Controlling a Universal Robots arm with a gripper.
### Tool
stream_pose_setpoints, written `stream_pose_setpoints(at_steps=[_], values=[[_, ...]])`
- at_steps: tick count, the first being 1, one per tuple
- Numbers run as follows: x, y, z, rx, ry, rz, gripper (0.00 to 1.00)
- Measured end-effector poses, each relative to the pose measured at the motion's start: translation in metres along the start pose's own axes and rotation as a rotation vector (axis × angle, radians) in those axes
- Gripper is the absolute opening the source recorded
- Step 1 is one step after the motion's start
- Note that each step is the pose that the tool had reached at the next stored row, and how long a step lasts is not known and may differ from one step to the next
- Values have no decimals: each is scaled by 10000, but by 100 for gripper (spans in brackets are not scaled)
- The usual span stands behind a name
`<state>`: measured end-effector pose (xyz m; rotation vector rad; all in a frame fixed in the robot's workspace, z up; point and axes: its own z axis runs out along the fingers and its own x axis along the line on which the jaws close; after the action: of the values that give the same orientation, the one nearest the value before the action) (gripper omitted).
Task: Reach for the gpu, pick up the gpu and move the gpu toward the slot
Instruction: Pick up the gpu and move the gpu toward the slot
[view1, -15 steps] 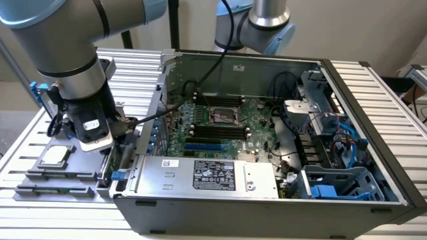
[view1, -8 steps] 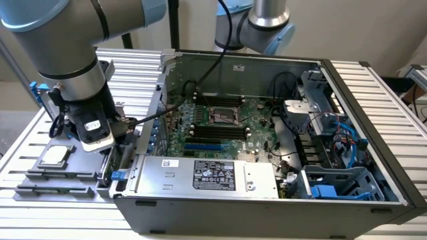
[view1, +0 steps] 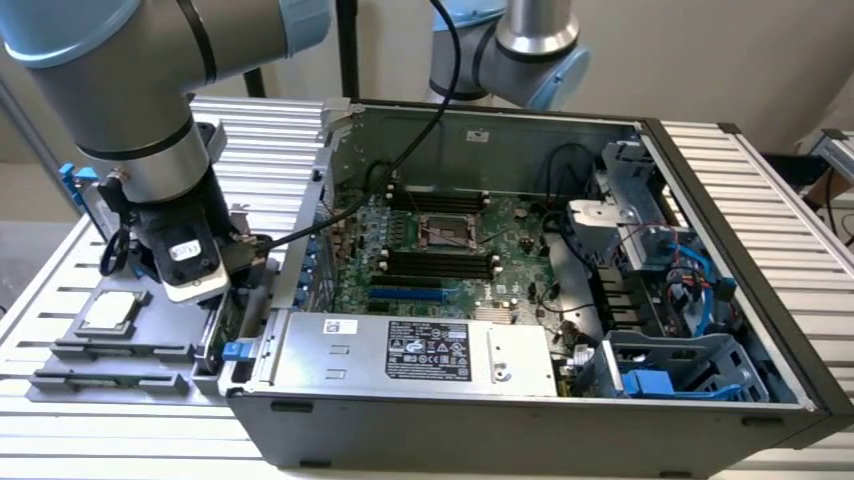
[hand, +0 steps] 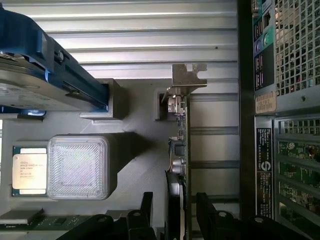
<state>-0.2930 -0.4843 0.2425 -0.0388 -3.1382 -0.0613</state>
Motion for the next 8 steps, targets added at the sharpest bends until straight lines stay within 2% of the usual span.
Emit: stream_pose_setpoints(at_steps=[2,3,8], values=[[1,1,2,3,2,-8,46],[2,2,3,2,1,-11,39],[2,7,5,4,1,-18,39]])
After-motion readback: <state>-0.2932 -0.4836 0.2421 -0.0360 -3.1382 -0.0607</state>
